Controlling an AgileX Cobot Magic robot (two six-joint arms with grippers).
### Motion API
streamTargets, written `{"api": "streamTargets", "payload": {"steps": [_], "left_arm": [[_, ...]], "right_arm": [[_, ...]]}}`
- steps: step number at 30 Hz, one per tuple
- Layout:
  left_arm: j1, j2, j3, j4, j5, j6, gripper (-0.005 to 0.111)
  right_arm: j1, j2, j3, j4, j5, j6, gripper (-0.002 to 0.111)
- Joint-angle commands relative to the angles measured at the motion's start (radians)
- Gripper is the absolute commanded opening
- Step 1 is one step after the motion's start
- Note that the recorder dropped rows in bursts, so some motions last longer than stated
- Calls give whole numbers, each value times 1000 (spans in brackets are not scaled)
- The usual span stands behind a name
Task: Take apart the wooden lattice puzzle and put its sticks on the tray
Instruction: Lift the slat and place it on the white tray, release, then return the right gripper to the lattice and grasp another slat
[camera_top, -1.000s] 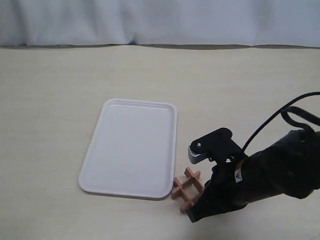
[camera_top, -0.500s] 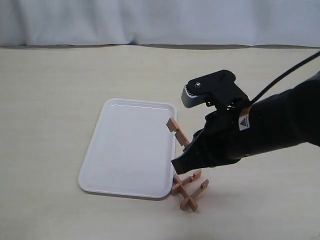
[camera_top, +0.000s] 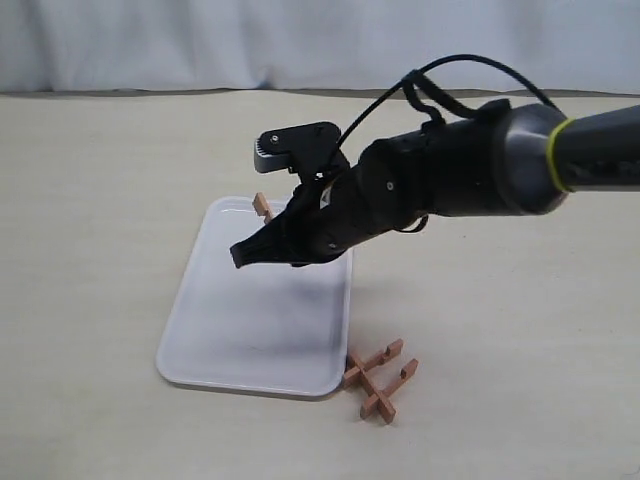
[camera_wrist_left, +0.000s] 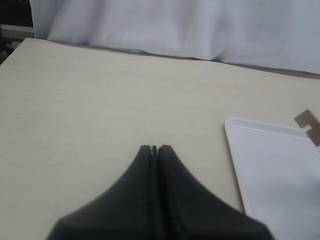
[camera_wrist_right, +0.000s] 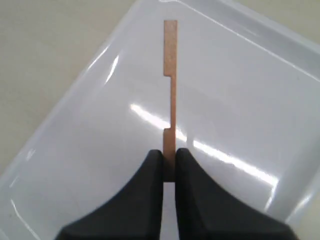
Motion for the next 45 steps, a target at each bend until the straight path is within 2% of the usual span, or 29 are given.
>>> {"api": "streamTargets", "payload": {"steps": [1, 6, 9, 13, 17, 19, 22, 25, 33, 45], "left_arm": [[1, -1, 2, -6, -10, -2, 0], [1, -1, 2, -6, -10, -2, 0], [1, -1, 2, -6, -10, -2, 0], [1, -1, 2, -6, -10, -2, 0], [1, -1, 2, -6, -10, -2, 0], [1, -1, 2, -6, -10, -2, 0], [1, -1, 2, -6, -10, -2, 0], [1, -1, 2, -6, -10, -2, 0], [1, -1, 2, -6, -10, -2, 0], [1, -1, 2, -6, -10, -2, 0]], "right_arm": [[0, 71, -46, 29, -48, -6, 8], [0, 80, -46, 29, -53, -6, 38], [0, 28, -46, 29, -21, -59, 50], [-2, -95, -46, 7, 93, -127, 50], [-2, -222, -46, -137, 321, -129, 48], [-2, -272, -46, -201, 456, -117, 45], [-2, -334, 4, -284, 560, -72, 37], [-2, -409, 101, -306, 543, -57, 31], [-2, -489, 371, -227, 531, -51, 32], [0, -487, 540, -25, 347, -85, 32]]}}
